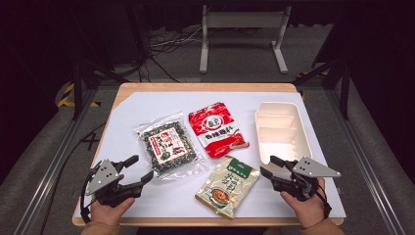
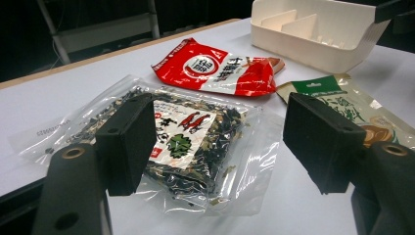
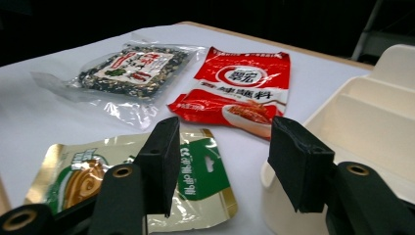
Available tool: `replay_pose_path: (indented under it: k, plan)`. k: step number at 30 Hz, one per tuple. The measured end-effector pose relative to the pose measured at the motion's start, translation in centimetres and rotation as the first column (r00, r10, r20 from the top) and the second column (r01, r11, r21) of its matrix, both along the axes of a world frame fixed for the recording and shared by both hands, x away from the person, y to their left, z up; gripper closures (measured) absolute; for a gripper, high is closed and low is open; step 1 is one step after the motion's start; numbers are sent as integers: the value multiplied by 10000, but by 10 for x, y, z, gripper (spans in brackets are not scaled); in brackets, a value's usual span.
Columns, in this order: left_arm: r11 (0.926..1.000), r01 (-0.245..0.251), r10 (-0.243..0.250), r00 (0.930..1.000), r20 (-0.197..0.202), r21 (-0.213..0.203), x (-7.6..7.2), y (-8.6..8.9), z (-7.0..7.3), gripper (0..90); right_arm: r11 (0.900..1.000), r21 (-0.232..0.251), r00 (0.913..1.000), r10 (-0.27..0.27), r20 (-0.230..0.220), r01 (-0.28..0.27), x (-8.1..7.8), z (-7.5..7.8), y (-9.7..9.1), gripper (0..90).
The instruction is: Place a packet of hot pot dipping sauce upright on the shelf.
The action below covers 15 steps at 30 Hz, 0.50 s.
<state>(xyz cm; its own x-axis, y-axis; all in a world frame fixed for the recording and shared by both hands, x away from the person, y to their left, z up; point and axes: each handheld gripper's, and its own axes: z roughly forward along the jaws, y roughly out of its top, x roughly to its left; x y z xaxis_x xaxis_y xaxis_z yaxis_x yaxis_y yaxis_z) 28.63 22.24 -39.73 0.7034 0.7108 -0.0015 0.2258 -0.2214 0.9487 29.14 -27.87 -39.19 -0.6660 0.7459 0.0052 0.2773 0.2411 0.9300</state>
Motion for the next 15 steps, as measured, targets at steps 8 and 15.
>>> replay_pose_path:
  k: [8, 15]
  plan:
    - [10000, 60, -60, 10000, -68, 76, 0, -2, 0, 286, 9992, -345, 9998, 182, 42, -181, -1, -1, 8, 440]
    - [9999, 98, -97, 9999, -90, 109, -1, -3, -1, 285, 9972, -657, 9993, 359, -66, -362, -2, -2, 17, 425]
